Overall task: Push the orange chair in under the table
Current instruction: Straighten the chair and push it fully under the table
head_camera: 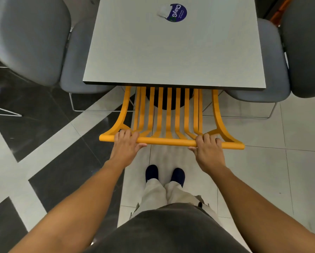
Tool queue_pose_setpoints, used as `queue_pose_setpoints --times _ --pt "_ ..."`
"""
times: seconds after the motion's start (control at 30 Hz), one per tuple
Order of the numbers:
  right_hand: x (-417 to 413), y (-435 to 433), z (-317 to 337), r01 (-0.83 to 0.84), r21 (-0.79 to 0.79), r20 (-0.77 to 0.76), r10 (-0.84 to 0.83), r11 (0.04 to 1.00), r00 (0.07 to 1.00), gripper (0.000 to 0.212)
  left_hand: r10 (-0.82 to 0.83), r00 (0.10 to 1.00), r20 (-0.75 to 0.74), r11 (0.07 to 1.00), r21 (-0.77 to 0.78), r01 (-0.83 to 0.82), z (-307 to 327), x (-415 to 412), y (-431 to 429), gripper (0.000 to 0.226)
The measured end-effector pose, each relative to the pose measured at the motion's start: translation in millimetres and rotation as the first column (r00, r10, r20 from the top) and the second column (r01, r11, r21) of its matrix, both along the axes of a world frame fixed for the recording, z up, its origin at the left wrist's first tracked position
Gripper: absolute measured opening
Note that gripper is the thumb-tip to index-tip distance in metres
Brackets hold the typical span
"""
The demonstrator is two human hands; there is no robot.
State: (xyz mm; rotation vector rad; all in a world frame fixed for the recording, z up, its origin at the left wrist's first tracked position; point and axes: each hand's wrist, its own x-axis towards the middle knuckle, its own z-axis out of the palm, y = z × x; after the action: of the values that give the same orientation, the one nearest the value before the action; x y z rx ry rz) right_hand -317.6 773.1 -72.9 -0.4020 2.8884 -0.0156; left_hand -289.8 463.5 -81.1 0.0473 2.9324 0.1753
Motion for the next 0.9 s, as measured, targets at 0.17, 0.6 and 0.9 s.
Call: queue_pose_setpoints --times 0.17,0.6,0.9 --pt "2 -16 1 -0.019 -0.017 0.030 0.019 1.000 0.999 0.047 0.002 1.000 0.014 1.000 -0.006 -0.002 2 -4 -17 0.061" --pt "-1 3 -6 -0.016 0.000 -0.004 0.016 1.000 1.000 0.051 0.019 1.000 -0.013 0.999 0.031 -0.018 -1 0 0 0.066" --pt "-17 -3 15 0.083 -0.074 0.220 -0.065 0.994 0.973 0.066 0.065 0.982 0.180 0.994 0.073 -0.079 23 -20 7 0.083"
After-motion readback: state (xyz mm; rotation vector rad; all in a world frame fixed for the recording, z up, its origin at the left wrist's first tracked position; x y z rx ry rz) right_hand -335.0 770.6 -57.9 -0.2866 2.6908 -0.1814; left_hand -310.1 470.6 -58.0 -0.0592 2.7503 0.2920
